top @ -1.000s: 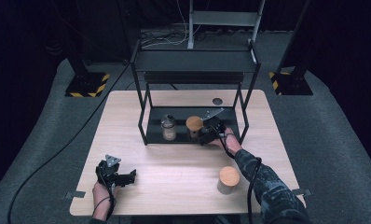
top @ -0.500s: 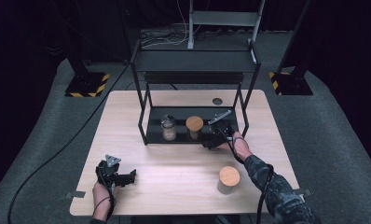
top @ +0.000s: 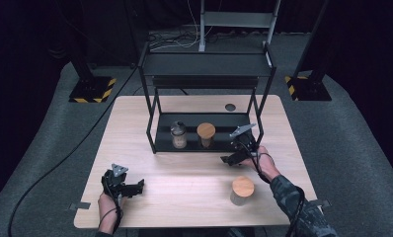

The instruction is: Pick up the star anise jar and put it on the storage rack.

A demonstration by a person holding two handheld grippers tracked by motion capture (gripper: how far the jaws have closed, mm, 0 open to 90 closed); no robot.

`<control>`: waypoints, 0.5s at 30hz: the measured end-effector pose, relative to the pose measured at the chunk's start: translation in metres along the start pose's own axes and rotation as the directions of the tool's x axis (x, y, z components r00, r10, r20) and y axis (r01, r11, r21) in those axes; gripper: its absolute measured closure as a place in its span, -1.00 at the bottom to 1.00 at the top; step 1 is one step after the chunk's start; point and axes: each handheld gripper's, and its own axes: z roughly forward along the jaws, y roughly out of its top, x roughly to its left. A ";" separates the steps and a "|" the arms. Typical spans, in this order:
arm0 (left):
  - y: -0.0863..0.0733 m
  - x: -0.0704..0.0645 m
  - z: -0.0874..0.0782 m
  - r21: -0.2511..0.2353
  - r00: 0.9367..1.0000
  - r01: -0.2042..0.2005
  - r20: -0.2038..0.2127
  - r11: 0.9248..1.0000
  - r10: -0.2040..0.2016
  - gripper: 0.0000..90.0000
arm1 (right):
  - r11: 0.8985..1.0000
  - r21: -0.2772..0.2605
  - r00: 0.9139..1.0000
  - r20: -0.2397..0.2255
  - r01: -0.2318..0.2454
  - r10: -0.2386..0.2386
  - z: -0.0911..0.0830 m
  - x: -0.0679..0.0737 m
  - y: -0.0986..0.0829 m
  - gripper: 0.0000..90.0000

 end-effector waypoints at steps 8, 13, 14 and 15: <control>0.000 0.000 0.000 0.000 1.000 0.000 0.000 1.000 0.000 -0.99 | 1.000 -0.019 0.999 0.044 0.002 -0.001 -0.023 0.009 -0.014 -1.00; 0.000 0.000 0.000 0.000 1.000 0.000 0.000 1.000 0.000 -0.99 | 0.999 -0.048 0.997 0.075 -0.010 0.014 -0.040 0.013 -0.023 -1.00; 0.000 0.000 0.000 0.000 1.000 0.000 0.000 1.000 0.000 -0.99 | 0.999 -0.053 0.997 0.081 -0.012 0.016 -0.043 0.014 -0.026 -1.00; 0.000 0.000 0.000 0.000 1.000 0.000 0.000 1.000 0.000 -0.99 | 0.998 -0.061 0.996 0.088 -0.013 0.019 -0.047 0.015 -0.029 -1.00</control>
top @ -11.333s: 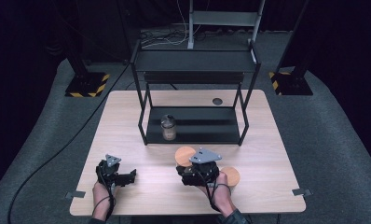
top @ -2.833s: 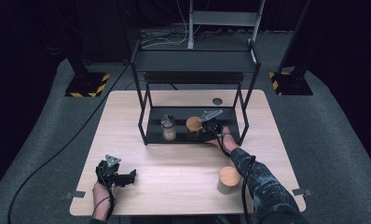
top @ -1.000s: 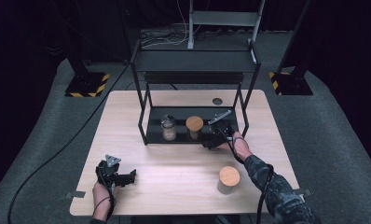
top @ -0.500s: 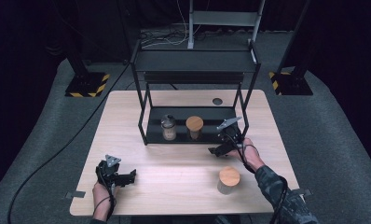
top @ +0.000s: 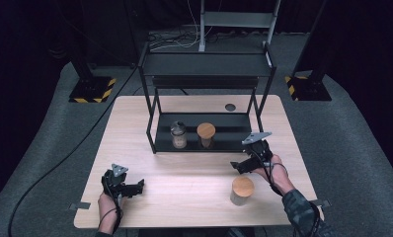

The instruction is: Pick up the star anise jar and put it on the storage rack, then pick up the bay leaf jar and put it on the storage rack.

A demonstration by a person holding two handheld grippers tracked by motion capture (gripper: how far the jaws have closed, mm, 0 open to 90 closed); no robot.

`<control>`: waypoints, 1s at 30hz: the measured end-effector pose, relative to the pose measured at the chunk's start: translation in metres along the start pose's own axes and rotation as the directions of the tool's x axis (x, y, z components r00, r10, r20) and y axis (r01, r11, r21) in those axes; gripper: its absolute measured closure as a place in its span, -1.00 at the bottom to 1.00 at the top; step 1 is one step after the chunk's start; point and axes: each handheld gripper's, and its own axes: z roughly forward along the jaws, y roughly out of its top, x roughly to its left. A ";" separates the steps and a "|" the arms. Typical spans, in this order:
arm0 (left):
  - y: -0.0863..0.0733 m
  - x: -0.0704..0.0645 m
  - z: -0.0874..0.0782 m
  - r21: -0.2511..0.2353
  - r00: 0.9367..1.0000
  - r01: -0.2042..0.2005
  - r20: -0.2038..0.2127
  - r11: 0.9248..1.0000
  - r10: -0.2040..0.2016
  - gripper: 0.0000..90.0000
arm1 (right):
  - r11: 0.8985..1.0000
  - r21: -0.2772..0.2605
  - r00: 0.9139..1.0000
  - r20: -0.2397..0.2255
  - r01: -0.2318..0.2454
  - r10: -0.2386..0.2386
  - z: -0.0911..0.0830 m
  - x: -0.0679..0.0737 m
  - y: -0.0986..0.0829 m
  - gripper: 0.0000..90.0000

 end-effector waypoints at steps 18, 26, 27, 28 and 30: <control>0.000 0.000 0.000 0.001 1.000 -0.002 0.001 1.000 0.002 -0.99 | 0.995 -0.071 0.987 0.141 -0.069 0.078 -0.058 0.014 -0.063 -1.00; 0.001 -0.001 0.001 0.001 1.000 -0.002 0.002 1.000 0.002 -0.99 | 0.990 -0.100 0.977 0.177 -0.104 0.120 -0.062 0.030 -0.090 -1.00; 0.001 -0.001 0.001 0.001 1.000 -0.002 0.002 1.000 0.002 -0.99 | 0.989 -0.103 0.975 0.182 -0.108 0.125 -0.062 0.032 -0.093 -1.00; 0.001 -0.001 0.001 0.000 1.000 -0.002 0.002 1.000 0.002 -0.99 | 0.988 -0.108 0.973 0.186 -0.114 0.133 -0.062 0.034 -0.096 -1.00; 0.001 -0.001 0.001 0.000 1.000 -0.002 0.002 1.000 0.002 -0.99 | 0.985 -0.113 0.971 0.189 -0.127 0.147 -0.062 0.038 -0.102 -1.00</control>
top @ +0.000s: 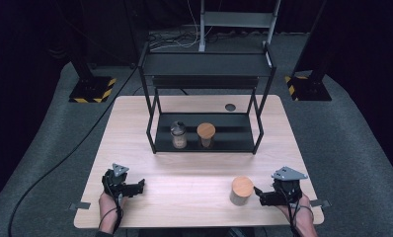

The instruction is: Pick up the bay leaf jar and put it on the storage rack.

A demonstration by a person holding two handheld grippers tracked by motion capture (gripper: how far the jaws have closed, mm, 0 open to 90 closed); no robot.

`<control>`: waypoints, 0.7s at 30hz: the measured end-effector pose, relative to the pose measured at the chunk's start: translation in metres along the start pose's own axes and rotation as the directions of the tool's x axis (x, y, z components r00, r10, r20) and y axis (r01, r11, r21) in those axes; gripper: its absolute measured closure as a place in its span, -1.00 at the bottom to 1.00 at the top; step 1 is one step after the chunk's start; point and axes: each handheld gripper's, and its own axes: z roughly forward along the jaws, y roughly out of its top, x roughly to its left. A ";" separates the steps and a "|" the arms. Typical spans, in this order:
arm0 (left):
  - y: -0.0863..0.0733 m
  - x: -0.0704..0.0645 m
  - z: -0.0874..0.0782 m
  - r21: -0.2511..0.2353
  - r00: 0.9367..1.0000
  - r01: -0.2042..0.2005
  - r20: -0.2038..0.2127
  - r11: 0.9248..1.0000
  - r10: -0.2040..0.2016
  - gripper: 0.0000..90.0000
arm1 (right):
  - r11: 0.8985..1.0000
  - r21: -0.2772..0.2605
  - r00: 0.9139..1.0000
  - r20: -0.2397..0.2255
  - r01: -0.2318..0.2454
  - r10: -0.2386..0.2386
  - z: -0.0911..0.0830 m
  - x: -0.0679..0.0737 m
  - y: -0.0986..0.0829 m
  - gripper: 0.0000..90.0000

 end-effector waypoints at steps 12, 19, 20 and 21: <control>0.000 0.000 0.000 0.000 1.000 0.000 0.000 1.000 0.000 -0.99 | 0.997 -0.039 0.998 0.025 -0.063 0.064 -0.005 0.014 -0.028 -1.00; 0.000 0.000 0.000 0.000 1.000 -0.001 0.000 1.000 0.001 -0.99 | 0.998 -0.027 0.998 0.041 -0.050 0.051 -0.004 0.027 -0.039 -1.00; 0.000 0.000 0.000 0.000 1.000 -0.001 0.000 1.000 0.001 -0.99 | 0.999 -0.024 0.998 0.045 -0.043 0.044 -0.003 0.030 -0.040 -1.00; 0.000 0.000 0.000 0.000 1.000 -0.001 0.000 1.000 0.001 -0.99 | 0.999 -0.024 0.998 0.045 -0.037 0.038 -0.003 0.032 -0.041 -1.00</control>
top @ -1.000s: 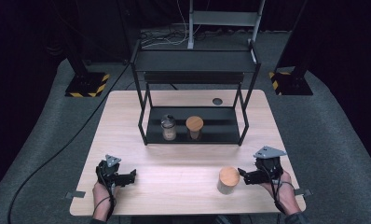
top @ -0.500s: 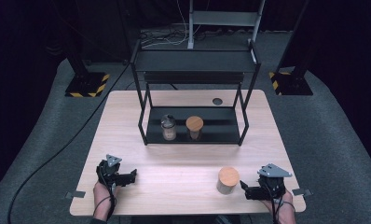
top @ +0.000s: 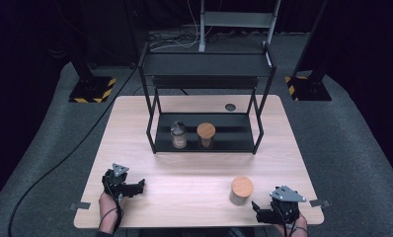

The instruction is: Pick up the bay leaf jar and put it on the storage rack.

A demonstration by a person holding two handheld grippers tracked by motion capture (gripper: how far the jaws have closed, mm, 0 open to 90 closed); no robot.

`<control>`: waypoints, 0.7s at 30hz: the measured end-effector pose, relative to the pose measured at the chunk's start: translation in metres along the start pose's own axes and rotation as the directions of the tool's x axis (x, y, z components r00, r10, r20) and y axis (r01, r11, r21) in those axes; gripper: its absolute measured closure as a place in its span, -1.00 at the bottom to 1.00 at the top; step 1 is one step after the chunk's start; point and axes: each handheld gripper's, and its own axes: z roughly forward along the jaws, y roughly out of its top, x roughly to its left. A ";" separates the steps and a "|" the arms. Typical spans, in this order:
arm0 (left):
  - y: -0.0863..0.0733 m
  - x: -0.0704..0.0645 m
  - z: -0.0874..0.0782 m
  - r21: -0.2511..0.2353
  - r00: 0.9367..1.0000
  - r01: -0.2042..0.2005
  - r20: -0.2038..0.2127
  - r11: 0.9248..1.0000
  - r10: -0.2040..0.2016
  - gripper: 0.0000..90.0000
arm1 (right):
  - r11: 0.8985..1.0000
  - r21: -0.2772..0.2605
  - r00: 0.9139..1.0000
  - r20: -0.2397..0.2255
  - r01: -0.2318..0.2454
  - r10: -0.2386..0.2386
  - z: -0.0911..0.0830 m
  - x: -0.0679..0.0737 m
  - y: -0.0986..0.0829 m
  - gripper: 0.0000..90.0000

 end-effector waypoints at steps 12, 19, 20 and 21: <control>0.000 0.000 0.000 0.001 1.000 -0.001 0.000 1.000 0.001 -0.99 | 0.999 -0.029 0.999 -0.037 0.017 -0.018 0.011 0.024 -0.006 -1.00; 0.000 0.000 0.000 0.001 1.000 -0.001 0.000 1.000 0.001 -0.99 | 0.998 -0.052 0.999 -0.042 0.027 -0.029 0.019 0.032 -0.001 -1.00; 0.000 0.000 0.000 0.000 1.000 0.001 0.000 1.000 -0.001 -0.99 | 0.998 -0.055 0.999 -0.035 0.026 -0.028 0.021 0.033 -0.001 -1.00; 0.000 0.000 0.000 0.001 1.000 -0.001 0.000 1.000 0.001 -0.99 | 0.998 -0.059 0.999 -0.036 0.023 -0.025 0.022 0.034 0.000 -1.00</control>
